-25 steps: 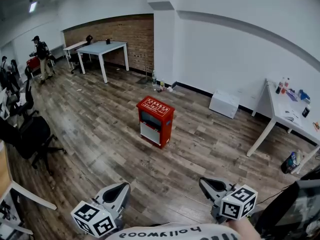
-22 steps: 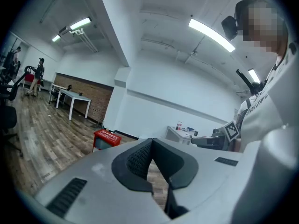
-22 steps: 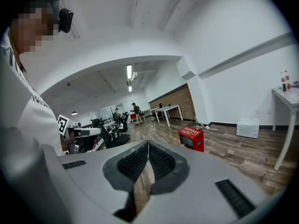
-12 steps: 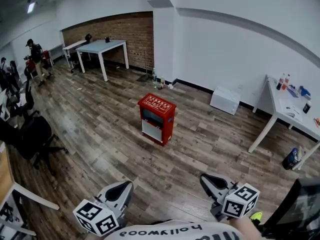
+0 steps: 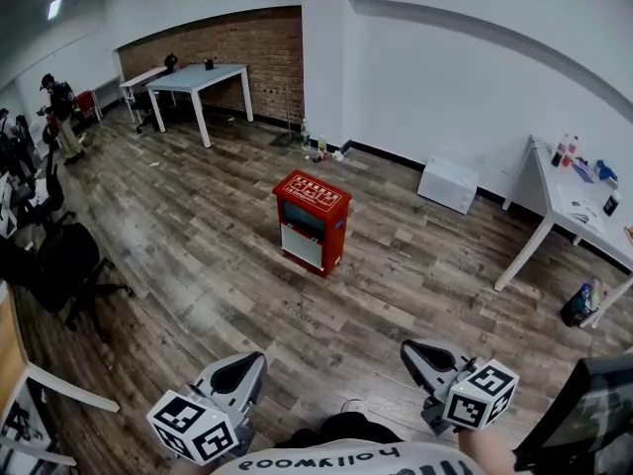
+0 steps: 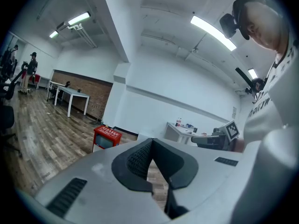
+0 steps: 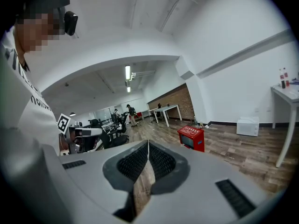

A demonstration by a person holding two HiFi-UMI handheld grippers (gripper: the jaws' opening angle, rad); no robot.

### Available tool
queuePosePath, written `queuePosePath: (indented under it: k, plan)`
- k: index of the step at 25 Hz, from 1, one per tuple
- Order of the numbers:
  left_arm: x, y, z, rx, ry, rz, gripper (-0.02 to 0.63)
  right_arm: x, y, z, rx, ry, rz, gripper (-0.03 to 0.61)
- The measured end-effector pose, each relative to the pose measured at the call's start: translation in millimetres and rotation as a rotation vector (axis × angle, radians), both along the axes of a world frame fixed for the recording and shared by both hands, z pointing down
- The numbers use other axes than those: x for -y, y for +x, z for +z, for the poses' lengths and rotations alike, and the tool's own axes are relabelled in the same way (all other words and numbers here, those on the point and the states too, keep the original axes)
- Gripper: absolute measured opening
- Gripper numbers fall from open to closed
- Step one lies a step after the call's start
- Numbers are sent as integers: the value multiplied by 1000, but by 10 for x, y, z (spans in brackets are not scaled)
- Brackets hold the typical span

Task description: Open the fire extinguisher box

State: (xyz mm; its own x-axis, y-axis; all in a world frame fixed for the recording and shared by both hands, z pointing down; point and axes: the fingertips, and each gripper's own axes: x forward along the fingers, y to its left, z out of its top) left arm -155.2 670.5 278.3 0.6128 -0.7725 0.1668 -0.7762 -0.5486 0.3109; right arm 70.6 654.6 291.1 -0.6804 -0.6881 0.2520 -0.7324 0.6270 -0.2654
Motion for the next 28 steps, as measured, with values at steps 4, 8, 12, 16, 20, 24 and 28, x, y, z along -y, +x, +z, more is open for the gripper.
queuePosePath:
  k: [4, 8, 12, 16, 20, 24, 28]
  plan:
    - [224, 77, 105, 0, -21, -3, 5, 249, 47, 94, 29, -28, -10, 9]
    - [509, 194, 149, -3, -51, -16, 5, 634, 176, 41, 77, -48, -17, 9]
    - [933, 240, 133, 0, -41, -46, 5, 1121, 312, 19, 85, -45, -28, 9]
    - [1283, 274, 120, -1, -53, -80, 5, 1506, 388, 48, 61, -49, -41, 9]
    - [1577, 305, 116, -3, -48, -89, 5, 1797, 438, 105, 5, -44, -61, 9]
    - [1845, 440, 161, -7, -52, -92, 5, 2056, 579, 168, -1, -52, -63, 9]
    - [2035, 594, 190, 0, -48, -85, 5, 2253, 698, 227, -16, -59, -72, 9]
